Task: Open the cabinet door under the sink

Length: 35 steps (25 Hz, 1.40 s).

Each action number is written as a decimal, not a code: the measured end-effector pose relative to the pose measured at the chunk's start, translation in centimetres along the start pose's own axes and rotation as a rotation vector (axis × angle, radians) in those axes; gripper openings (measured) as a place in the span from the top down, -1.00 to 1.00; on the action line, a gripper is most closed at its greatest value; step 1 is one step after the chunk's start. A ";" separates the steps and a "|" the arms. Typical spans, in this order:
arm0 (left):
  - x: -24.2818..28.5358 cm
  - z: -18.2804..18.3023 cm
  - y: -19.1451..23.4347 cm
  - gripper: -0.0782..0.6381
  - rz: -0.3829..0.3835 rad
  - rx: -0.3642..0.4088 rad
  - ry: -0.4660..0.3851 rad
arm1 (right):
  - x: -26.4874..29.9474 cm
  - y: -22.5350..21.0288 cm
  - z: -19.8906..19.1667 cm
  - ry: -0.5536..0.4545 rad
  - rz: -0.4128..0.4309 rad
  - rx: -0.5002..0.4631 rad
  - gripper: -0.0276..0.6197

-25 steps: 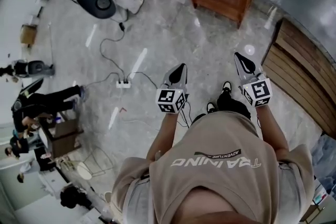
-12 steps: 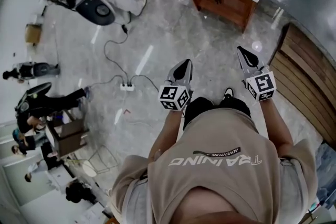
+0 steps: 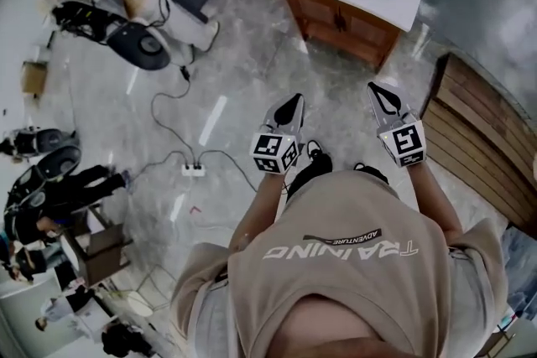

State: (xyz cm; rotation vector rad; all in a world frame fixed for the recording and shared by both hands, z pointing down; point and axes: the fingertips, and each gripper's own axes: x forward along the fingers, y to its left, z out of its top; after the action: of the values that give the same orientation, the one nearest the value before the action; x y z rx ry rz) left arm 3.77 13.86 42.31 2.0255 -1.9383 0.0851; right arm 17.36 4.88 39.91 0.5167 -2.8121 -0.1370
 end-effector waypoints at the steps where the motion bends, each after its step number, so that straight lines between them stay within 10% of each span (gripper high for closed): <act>1: 0.6 1.1 0.7 0.73 -0.015 0.017 -0.015 | 0.8 0.2 0.7 -0.007 -0.002 0.003 0.91; 19: 5.6 2.7 10.9 0.74 -0.109 0.000 0.002 | 8.0 -0.8 1.0 0.001 -0.189 0.120 0.91; 35: 21.8 7.3 14.1 0.73 -0.175 0.087 0.108 | 18.3 -13.6 -1.7 0.008 -0.219 0.220 0.91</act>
State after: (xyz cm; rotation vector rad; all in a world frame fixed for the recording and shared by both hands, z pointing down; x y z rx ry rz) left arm -9.89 -9.37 44.15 2.1897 -1.7128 0.2355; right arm 5.92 -14.45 44.25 0.8732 -2.7701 0.1322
